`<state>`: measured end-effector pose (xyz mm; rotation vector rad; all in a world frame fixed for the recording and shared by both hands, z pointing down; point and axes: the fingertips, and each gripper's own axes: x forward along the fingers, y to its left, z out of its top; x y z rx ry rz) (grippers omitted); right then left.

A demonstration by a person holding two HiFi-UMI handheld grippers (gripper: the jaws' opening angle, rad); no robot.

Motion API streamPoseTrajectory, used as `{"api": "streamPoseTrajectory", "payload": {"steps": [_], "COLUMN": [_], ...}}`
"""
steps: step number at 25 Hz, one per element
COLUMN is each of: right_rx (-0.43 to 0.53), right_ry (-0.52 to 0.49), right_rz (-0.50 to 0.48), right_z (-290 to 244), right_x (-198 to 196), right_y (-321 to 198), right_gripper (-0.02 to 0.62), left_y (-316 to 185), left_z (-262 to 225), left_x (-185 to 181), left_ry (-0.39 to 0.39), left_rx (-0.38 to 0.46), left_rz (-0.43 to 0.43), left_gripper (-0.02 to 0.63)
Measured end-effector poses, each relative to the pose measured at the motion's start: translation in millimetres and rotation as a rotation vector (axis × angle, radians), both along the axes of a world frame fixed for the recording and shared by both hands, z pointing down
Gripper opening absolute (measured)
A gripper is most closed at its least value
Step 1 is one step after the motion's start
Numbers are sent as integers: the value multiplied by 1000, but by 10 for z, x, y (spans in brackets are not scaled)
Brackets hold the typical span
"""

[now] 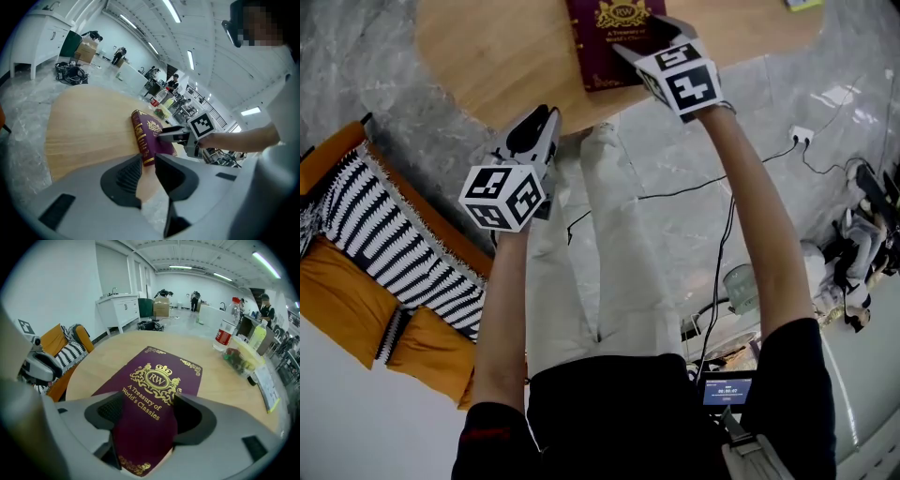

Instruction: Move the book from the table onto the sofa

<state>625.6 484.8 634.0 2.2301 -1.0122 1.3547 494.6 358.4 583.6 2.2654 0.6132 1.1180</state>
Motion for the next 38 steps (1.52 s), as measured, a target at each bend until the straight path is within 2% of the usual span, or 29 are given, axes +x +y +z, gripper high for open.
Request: {"api": "streamPoseTrajectory", "payload": {"steps": [7, 12, 38], "right_rx": [23, 37, 86], "right_ry": [5, 16, 44], "right_rz": [-13, -40, -202], "right_z": [4, -8, -60], "right_x": [-105, -207, -753], "right_y": [-237, -441, -1472], "right_gripper": [351, 351, 347], "left_y": [-157, -230, -951], "left_z": [79, 155, 381], "left_x": [-122, -228, -764], "left_ry": [-19, -31, -76], "left_rx": [-29, -37, -59], "left_rz": [-14, -18, -208], "left_gripper": [160, 199, 247]}}
